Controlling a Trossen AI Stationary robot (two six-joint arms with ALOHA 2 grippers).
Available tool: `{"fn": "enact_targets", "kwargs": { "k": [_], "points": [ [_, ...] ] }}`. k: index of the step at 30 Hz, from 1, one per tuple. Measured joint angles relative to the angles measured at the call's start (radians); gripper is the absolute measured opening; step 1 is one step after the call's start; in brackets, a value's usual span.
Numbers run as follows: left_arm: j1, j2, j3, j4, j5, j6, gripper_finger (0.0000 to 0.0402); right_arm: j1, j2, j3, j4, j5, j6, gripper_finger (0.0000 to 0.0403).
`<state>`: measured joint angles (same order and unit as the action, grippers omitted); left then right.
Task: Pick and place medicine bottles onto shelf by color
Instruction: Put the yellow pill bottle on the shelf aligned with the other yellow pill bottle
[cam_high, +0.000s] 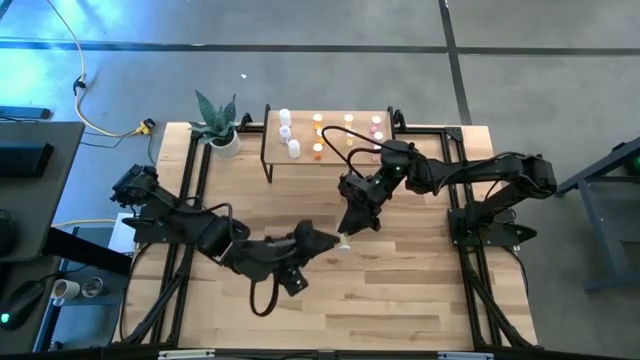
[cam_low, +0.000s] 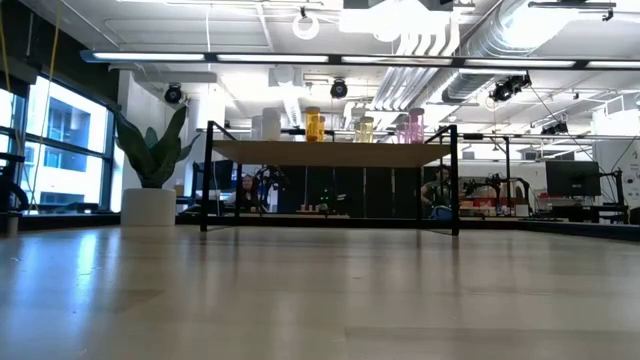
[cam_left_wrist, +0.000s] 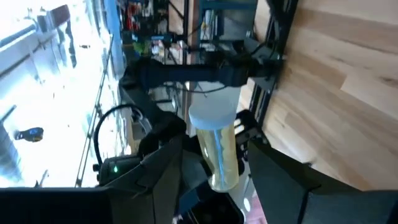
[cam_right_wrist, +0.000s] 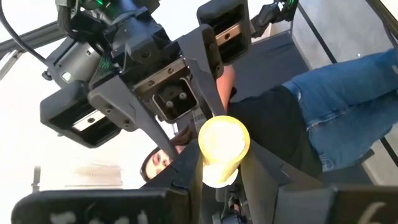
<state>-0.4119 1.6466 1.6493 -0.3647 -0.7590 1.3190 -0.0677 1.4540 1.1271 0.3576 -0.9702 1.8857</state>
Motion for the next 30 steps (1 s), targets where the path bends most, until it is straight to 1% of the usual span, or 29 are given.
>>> {"fn": "enact_targets", "kwargs": {
  "k": [3, 12, 15, 18, 30],
  "points": [
    [-0.001, 0.000, 0.000, -0.001, 0.030, 0.002, 0.0172, 0.000, 0.000, 0.000, 0.000, -0.003, 0.000, 0.0075],
    [0.049, 0.000, 0.000, 0.001, 0.093, -0.004, 0.0172, 0.011, 0.000, 0.000, 0.001, -0.006, 0.000, 0.0075],
    [0.057, 0.000, 0.000, 0.002, 0.137, -0.005, 0.0172, 0.012, 0.000, 0.000, 0.006, 0.011, 0.000, 0.0075],
    [0.058, 0.000, 0.000, 0.003, 0.161, -0.006, 0.0172, 0.011, 0.000, 0.000, 0.006, 0.021, 0.000, 0.0075],
    [0.097, -0.001, 0.000, 0.021, 0.175, -0.007, 0.0172, 0.011, 0.000, -0.001, 0.072, 0.050, 0.048, 0.0075]
  ]
}}
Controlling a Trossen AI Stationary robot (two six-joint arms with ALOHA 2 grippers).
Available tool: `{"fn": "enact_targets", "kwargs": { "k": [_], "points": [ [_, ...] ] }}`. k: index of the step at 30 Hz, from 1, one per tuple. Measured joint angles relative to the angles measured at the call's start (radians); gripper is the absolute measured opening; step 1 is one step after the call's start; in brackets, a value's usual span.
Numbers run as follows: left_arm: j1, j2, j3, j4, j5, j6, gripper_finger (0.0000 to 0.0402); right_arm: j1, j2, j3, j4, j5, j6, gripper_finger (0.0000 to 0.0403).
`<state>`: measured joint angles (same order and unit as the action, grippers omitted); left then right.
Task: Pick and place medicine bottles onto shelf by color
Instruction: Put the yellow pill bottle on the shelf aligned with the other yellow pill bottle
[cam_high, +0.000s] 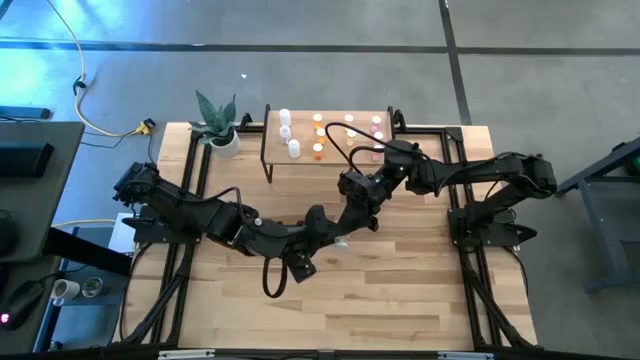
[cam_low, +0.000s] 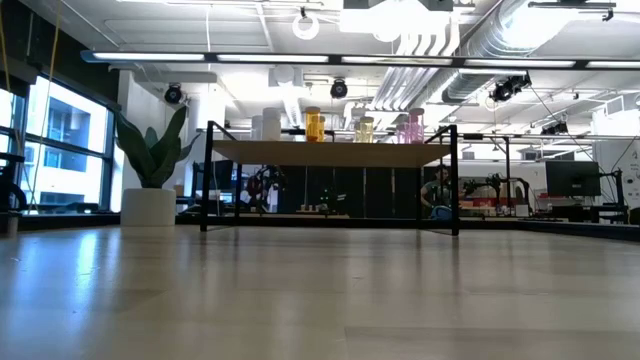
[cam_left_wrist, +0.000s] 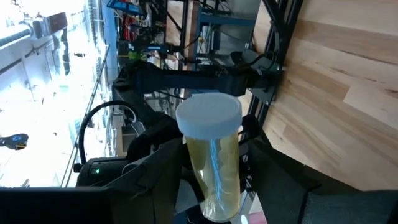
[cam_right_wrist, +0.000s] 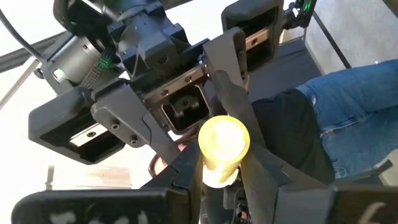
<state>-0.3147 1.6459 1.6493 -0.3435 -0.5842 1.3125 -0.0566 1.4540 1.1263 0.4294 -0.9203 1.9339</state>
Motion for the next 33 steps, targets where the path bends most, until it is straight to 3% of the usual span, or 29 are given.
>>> {"fn": "enact_targets", "kwargs": {
  "k": [8, 18, 27, 33],
  "points": [
    [0.009, 0.000, 0.000, 0.000, 0.008, 0.000, 0.0166, 0.000, 0.000, 0.000, 0.001, 0.000, 0.007, 0.0075],
    [0.009, -0.001, 0.000, -0.001, 0.027, 0.008, 0.0101, 0.000, 0.000, 0.000, 0.000, -0.004, 0.003, 0.0075],
    [0.006, -0.002, 0.000, -0.007, 0.020, 0.008, 0.0101, 0.001, 0.000, 0.000, -0.001, 0.021, -0.054, 0.0077],
    [-0.003, -0.003, 0.000, -0.014, -0.018, 0.026, 0.0097, 0.002, -0.002, 0.000, -0.015, 0.073, -0.110, 0.0113]
  ]
}}
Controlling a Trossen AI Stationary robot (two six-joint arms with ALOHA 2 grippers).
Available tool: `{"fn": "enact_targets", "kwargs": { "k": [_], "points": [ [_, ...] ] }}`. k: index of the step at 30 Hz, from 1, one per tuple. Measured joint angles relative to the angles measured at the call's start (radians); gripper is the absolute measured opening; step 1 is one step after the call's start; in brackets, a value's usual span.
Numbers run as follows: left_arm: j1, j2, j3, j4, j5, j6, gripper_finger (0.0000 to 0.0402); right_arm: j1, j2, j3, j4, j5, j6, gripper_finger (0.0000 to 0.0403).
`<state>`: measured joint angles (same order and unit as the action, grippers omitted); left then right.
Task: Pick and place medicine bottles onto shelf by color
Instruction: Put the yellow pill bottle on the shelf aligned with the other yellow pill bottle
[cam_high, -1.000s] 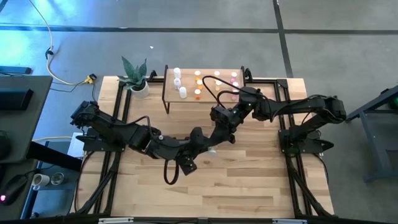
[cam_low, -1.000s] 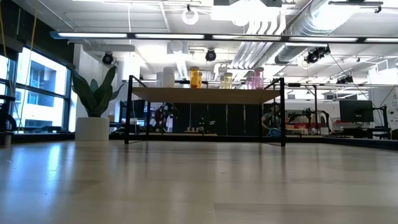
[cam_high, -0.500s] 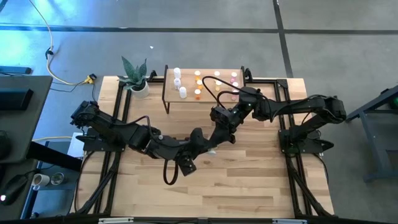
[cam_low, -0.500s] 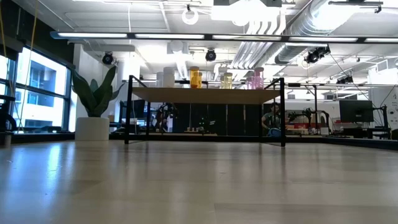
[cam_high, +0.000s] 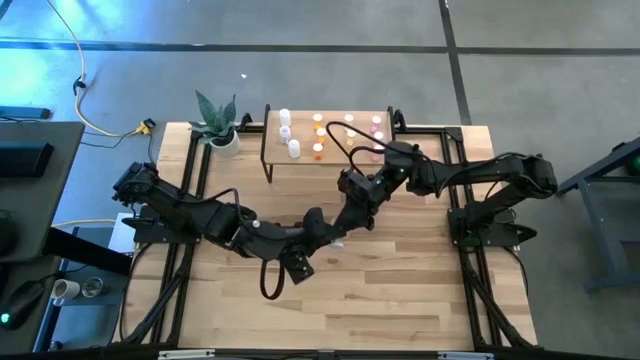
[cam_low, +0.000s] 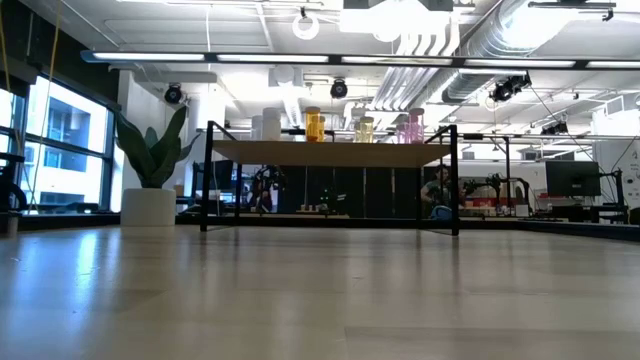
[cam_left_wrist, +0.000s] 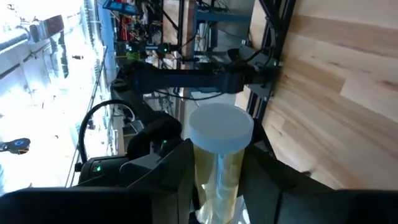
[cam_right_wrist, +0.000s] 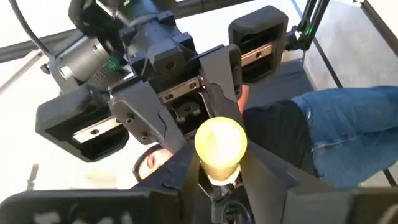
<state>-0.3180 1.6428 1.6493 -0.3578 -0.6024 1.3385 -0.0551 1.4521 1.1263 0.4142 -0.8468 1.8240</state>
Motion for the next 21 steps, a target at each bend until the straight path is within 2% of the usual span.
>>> {"fn": "enact_targets", "kwargs": {
  "k": [7, 15, 21],
  "points": [
    [0.002, 0.004, -0.001, -0.018, -0.042, 0.004, 0.0095, -0.019, 0.003, 0.000, -0.039, 0.057, -0.008, 0.0157],
    [0.001, 0.004, -0.001, -0.016, -0.111, -0.025, 0.0095, -0.088, 0.000, 0.000, -0.036, 0.085, 0.017, 0.0162],
    [0.012, 0.004, -0.001, -0.017, -0.127, -0.113, 0.0095, -0.181, 0.000, 0.000, -0.036, 0.128, -0.060, 0.0163]
  ]
}}
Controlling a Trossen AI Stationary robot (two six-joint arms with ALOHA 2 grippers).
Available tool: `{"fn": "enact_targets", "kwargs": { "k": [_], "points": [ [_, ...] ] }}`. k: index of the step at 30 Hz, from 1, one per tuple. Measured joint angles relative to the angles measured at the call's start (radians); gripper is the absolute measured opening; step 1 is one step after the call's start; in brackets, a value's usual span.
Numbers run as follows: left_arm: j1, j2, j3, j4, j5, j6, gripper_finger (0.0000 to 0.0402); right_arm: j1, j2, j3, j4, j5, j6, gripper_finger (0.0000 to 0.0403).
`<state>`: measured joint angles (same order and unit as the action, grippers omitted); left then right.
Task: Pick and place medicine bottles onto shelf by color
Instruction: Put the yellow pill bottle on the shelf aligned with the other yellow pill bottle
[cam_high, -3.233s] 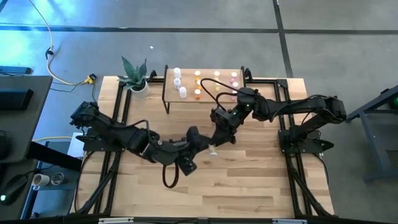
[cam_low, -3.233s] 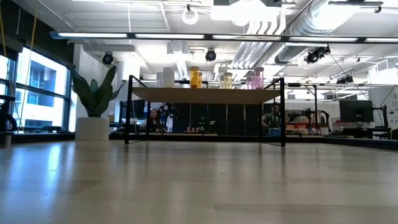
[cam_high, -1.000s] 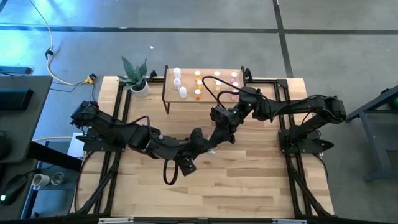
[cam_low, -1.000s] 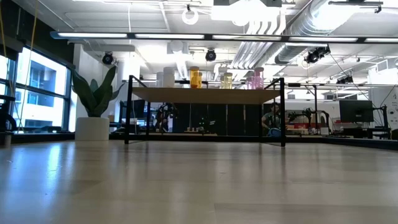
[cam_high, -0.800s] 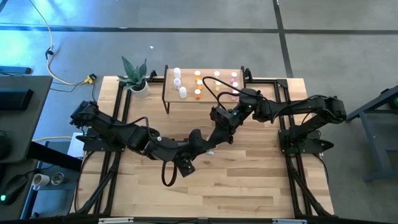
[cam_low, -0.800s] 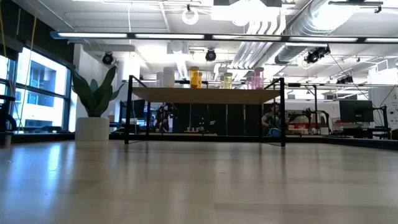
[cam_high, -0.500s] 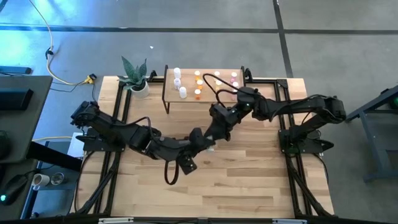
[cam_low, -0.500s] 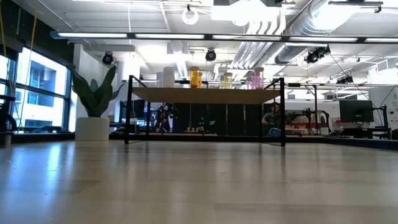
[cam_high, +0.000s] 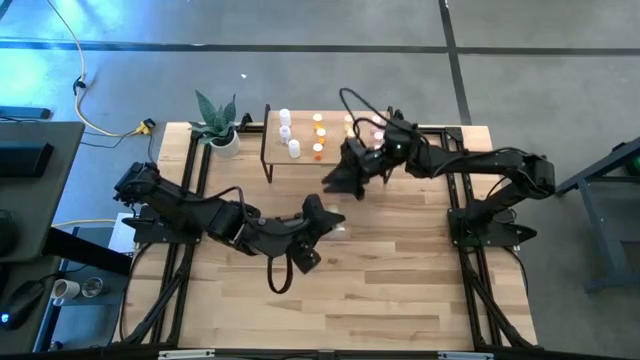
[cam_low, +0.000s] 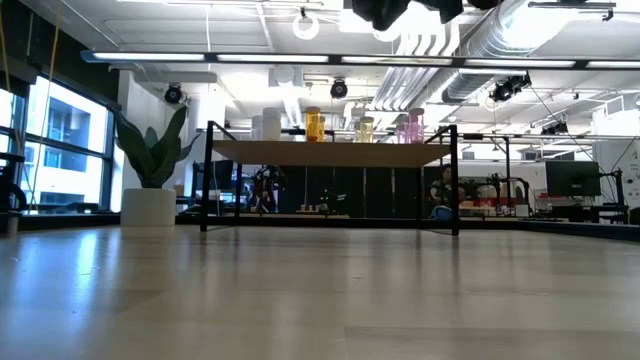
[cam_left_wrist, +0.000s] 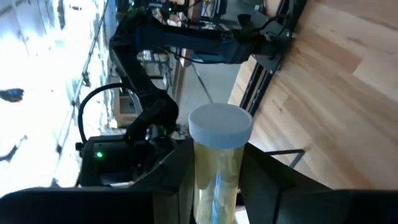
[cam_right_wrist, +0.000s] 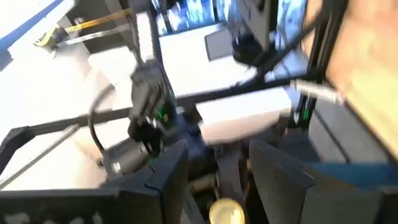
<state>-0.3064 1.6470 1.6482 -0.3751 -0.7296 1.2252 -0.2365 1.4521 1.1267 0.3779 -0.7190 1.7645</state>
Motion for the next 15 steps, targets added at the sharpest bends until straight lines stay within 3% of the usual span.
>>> {"fn": "enact_targets", "kwargs": {
  "k": [15],
  "points": [
    [0.168, 0.000, 0.000, -0.003, 0.079, -0.368, 0.0095, -0.256, 0.000, 0.000, 0.000, 0.092, -0.507, 0.0163]
  ]
}}
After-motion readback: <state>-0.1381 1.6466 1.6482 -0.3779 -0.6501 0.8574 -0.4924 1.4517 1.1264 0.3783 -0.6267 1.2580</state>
